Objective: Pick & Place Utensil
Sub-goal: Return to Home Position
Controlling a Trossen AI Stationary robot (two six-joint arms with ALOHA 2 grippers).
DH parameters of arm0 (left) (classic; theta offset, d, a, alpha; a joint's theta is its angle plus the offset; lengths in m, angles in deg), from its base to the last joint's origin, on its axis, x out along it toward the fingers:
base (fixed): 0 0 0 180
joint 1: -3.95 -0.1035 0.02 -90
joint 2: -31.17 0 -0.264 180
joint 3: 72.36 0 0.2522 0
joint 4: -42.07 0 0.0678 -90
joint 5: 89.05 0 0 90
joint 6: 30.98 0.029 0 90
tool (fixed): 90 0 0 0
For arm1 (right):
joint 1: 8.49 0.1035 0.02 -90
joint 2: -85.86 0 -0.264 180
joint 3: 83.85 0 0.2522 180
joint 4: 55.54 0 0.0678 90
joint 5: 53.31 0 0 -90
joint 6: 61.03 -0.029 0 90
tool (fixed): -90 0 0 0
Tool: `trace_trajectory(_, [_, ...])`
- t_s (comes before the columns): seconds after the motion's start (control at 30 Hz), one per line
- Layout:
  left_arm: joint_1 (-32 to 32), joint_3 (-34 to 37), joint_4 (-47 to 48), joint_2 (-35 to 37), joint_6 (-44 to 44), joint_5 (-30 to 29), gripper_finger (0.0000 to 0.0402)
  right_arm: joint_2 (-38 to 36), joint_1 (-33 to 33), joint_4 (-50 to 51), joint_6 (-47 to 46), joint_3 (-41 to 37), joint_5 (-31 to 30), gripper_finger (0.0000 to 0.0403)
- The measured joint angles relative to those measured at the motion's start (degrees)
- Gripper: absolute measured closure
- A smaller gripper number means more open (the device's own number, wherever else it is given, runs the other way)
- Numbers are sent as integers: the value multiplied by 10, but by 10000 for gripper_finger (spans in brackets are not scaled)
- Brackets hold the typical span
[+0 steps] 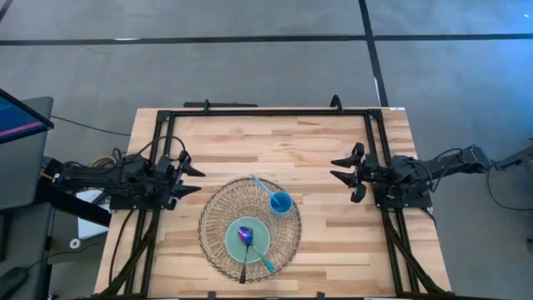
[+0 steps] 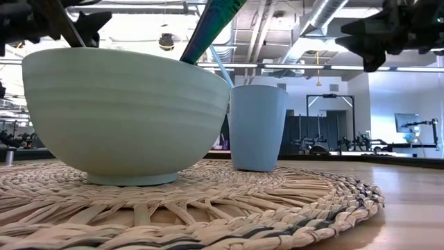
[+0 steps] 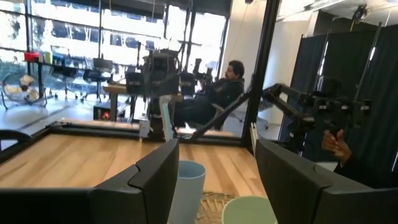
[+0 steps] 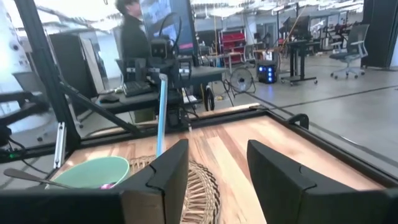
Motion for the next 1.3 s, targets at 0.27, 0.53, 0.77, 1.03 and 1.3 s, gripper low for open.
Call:
trace_trajectory(0.27, [0, 73, -106, 0, 0, -3, 187, -101, 0, 10, 14, -42, 0, 250])
trace_trajectory(0.53, [0, 73, -108, 0, -9, -5, 187, -178, 0, 108, -1, -43, 0, 248])
trace_trajectory(0.77, [0, 72, -107, -14, -10, -5, 187, -182, 0, 135, -7, -43, -1, 245])
trace_trajectory(1.03, [0, 72, -111, -32, -23, -5, 187, -182, 0, 152, 3, -43, -10, 250])
trace_trajectory(1.3, [0, 72, -112, -66, -23, -5, 187, -182, 0, 159, 11, -59, -15, 246])
